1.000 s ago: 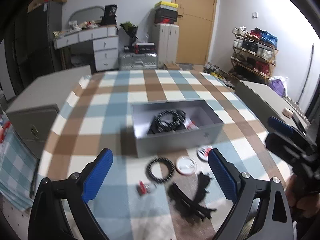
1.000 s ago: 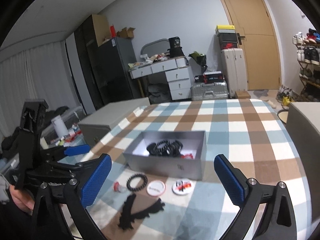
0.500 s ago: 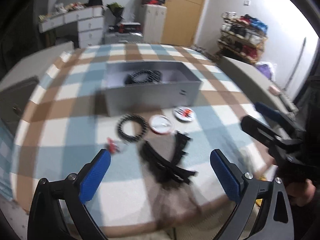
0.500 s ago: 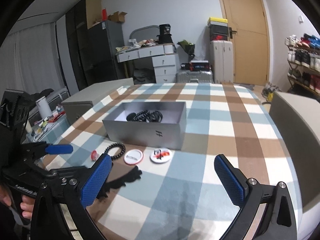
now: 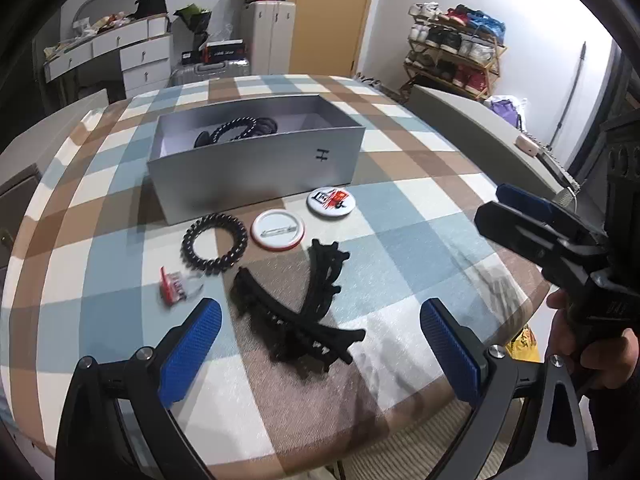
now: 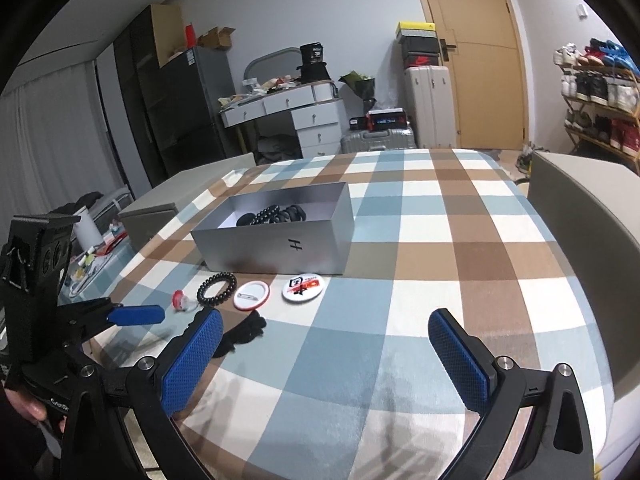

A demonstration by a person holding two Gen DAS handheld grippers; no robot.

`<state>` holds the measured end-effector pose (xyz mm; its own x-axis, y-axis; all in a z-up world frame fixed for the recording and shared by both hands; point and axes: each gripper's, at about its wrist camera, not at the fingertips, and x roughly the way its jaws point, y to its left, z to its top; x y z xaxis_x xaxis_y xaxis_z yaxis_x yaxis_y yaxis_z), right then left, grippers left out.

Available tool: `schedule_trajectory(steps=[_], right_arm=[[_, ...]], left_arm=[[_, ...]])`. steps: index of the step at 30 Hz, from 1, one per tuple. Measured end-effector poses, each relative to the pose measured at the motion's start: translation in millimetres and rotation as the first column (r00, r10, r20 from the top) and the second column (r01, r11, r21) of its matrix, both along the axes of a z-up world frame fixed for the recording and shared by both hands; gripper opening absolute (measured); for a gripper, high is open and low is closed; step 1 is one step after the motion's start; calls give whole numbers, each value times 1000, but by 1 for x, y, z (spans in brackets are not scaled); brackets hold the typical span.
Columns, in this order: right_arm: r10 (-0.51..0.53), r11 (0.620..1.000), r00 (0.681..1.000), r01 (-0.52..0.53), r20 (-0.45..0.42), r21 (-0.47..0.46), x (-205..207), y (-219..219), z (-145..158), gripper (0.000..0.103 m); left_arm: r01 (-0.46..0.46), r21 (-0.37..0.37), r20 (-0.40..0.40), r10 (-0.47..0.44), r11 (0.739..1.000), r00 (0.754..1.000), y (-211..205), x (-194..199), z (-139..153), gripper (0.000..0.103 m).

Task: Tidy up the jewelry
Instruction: 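Move the left gripper to the large black claw clip and grasp it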

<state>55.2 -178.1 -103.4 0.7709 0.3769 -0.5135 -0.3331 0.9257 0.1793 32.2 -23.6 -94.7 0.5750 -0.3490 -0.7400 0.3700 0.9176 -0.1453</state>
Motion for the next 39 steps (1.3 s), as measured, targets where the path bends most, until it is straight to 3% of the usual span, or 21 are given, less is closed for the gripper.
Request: schedule_trajectory(steps=[6,8,13,18,27,39], right_arm=[[8,1000,1000,-8,-9,16,-1,-2,-4,103],[11,1000,1000,-10,-12,18,0,-2,-5,103],[14,1000,1000,-14,-21,21,1,-2,-7,103],[13,1000,1000,-13,-22,24,0,-2,-7,103],[20,1000,1000,-19,-23,8,-2,3,-6,103],[52,998,997,-49,-53,40,0,12,-3,103]], left_arm=[[9,21,-3,-9,1000,1000,0,7,-3,94],[13,23,-10,-13,1000,1000,2,9,-6,86],[25,29,-46,-23,999,999,2,11,-15,55],[52,12,-26,-52,999,998,4,4,-11,55],[24,5,35,-24,1000,999,13,-4,2,55],[-53,-18,181,56,998,982,29,-16,35,55]])
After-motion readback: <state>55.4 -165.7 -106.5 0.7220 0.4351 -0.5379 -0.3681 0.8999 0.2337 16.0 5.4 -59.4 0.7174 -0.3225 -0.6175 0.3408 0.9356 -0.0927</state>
